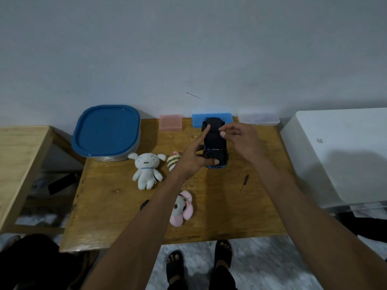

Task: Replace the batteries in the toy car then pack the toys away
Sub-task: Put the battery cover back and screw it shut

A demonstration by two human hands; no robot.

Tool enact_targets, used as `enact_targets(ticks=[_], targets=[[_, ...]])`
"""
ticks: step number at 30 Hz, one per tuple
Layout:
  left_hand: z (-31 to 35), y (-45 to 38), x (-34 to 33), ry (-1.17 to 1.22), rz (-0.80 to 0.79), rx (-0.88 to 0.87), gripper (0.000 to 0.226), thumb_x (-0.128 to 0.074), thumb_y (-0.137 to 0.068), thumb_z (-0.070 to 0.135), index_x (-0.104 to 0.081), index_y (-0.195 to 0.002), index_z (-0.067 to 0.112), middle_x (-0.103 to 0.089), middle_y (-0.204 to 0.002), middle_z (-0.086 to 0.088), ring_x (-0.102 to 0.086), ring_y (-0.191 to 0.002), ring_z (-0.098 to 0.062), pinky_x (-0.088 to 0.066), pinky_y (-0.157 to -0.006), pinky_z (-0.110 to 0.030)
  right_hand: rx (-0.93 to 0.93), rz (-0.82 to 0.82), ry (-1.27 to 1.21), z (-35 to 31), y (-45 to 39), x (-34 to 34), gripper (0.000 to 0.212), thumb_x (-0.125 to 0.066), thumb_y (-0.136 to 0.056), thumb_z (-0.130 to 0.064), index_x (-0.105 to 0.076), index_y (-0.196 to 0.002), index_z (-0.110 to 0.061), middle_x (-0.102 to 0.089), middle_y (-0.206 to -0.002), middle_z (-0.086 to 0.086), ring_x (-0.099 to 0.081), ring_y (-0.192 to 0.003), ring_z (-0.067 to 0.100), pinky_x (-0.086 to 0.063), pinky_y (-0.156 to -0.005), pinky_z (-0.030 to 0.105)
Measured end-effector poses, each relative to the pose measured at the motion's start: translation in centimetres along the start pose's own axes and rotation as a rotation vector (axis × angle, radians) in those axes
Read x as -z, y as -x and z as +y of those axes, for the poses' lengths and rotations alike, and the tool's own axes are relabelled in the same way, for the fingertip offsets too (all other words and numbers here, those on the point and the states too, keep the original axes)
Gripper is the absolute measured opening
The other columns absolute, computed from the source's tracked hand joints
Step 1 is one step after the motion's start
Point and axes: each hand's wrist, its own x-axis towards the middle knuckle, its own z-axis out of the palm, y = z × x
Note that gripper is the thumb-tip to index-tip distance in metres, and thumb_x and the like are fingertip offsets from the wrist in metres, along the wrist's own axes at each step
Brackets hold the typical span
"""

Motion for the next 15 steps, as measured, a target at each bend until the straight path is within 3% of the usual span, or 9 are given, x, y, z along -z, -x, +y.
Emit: enact_targets(ticks=[4, 8, 11, 15], targets=[[-0.2, 0.2, 0.1, 0.007, -0.002, 0.001, 0.111, -0.082, -0.075, -0.007, -0.026, -0.157, 0.041, -0.052, -0.146, -0.005, -0.055, -0.128, -0.023, -0.059, -0.088, -0.027, 0.004, -0.025, -0.002, 0.0, -0.1, -0.3, 0.012, -0.073, -0.090, -0.017, -0.076, -0.102, -0.019, -0.074, -0.097, -0.002, -0.068, -0.093, 0.007, -0.046, -0.073, 0.015], [-0.4, 0.1, 0.1, 0.019, 0.000, 0.011, 0.111, -0.083, -0.075, -0.007, -0.028, -0.156, 0.045, -0.052, -0.145, -0.006, -0.055, -0.128, -0.025, -0.060, -0.085, -0.028, 0.005, -0.036, 0.014, 0.1, -0.2, -0.4, 0.011, -0.073, -0.090, -0.018, -0.076, -0.100, -0.021, -0.073, -0.097, -0.004, -0.067, -0.094, 0.006, -0.046, -0.074, 0.016], [-0.4, 0.1, 0.1, 0.008, 0.009, 0.009, 0.112, -0.084, -0.073, -0.006, -0.028, -0.155, 0.046, -0.053, -0.145, -0.005, -0.055, -0.128, -0.027, -0.060, -0.091, -0.038, 0.012, -0.030, 0.028, 0.2, -0.1, -0.4, 0.010, -0.073, -0.090, -0.018, -0.076, -0.099, -0.021, -0.072, -0.094, -0.007, -0.066, -0.091, 0.002, -0.045, -0.071, 0.015], [-0.4, 0.1, -0.4, -0.008, 0.038, -0.009, 0.112, -0.085, -0.073, -0.004, -0.028, -0.155, 0.046, -0.053, -0.146, -0.001, -0.057, -0.124, -0.014, -0.059, -0.096, -0.044, 0.063, 0.076, 0.148, 0.4, 0.2, -1.1, 0.011, -0.073, -0.090, -0.022, -0.076, -0.100, -0.023, -0.069, -0.096, -0.005, -0.061, -0.085, 0.003, -0.051, -0.074, 0.021]])
